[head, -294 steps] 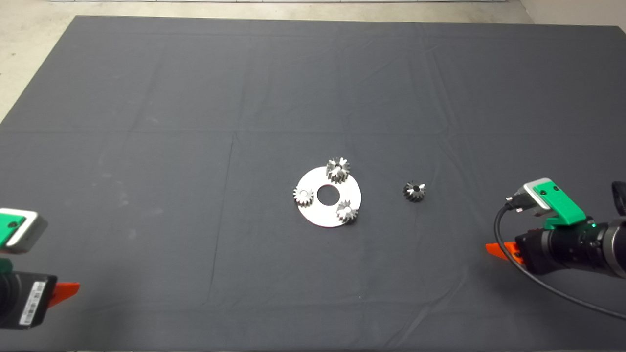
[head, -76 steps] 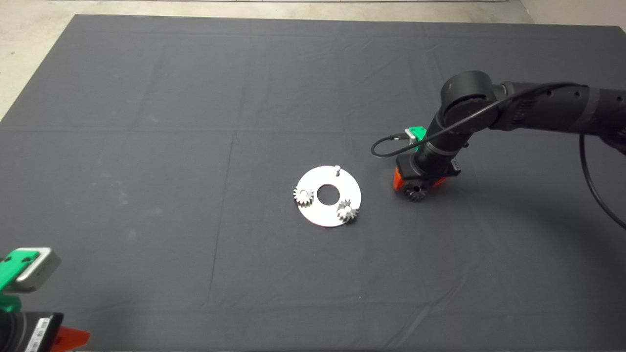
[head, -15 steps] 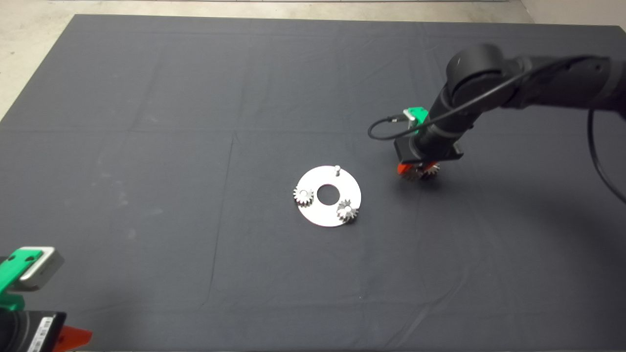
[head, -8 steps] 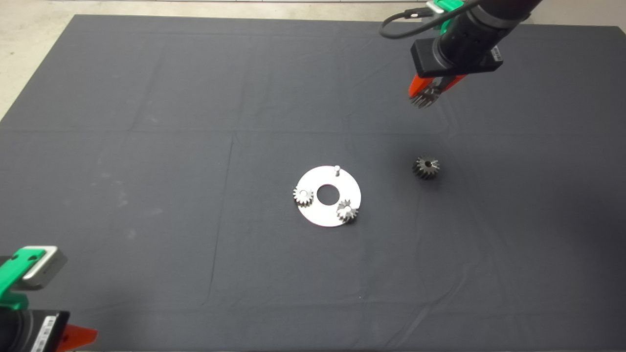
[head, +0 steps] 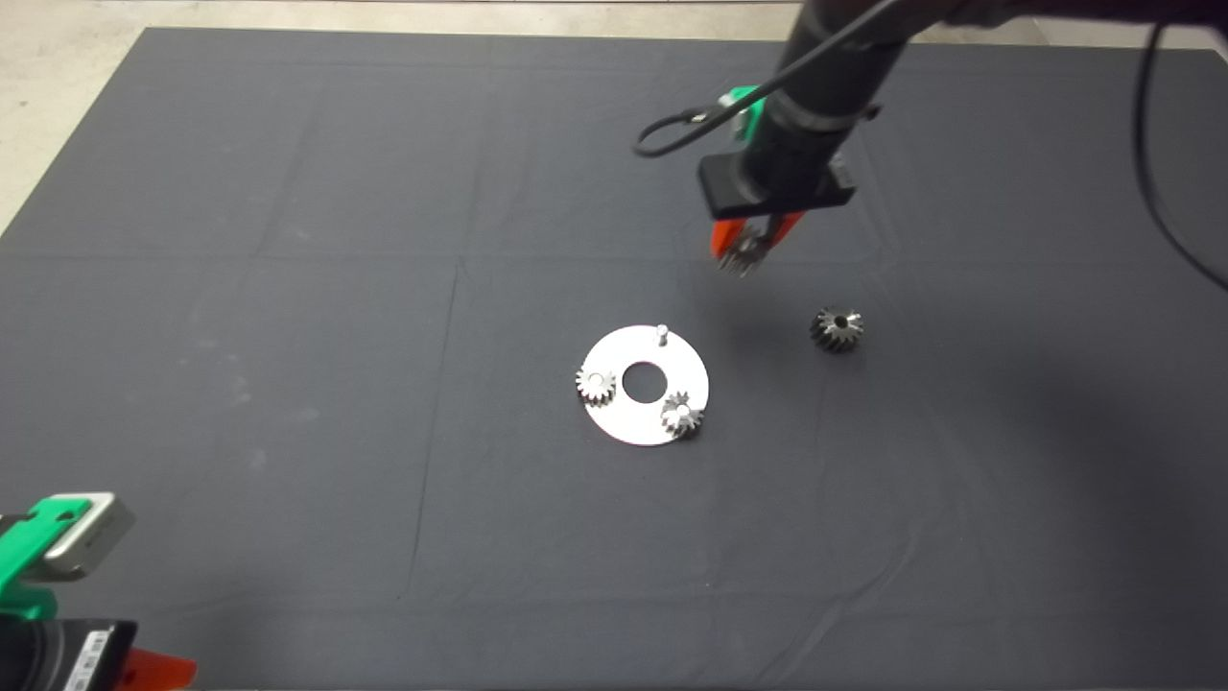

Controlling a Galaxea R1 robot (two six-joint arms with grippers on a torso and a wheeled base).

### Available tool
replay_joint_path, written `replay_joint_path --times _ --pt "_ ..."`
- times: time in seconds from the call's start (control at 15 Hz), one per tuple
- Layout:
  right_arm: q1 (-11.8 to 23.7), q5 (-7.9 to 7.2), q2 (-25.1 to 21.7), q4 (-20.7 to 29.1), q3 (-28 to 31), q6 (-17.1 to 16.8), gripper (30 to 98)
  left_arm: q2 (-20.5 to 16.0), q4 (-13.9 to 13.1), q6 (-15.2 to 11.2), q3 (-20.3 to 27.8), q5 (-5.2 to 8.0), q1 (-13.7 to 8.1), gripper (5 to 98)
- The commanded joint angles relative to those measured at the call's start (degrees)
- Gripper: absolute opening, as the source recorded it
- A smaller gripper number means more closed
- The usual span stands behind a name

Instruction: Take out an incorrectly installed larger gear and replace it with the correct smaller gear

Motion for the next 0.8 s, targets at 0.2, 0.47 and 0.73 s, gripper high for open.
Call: replay_joint_path --times 0.2,0.47,0.73 --pt "-0.2 -2.68 9.6 1.1 -9.4 -2.1 35.1 -0.4 -0.7 -0.8 0.1 0.05 0.1 59.7" --pt "-4.8 -3.12 9.6 1.2 -13.4 -2.3 35.1 -0.3 -0.5 -0.9 0.1 0.05 0.1 59.7" --pt "-6.9 -3.21 9.6 1.2 -14.4 -2.6 35.0 -0.3 -0.5 -1.0 0.1 0.05 0.1 59.7"
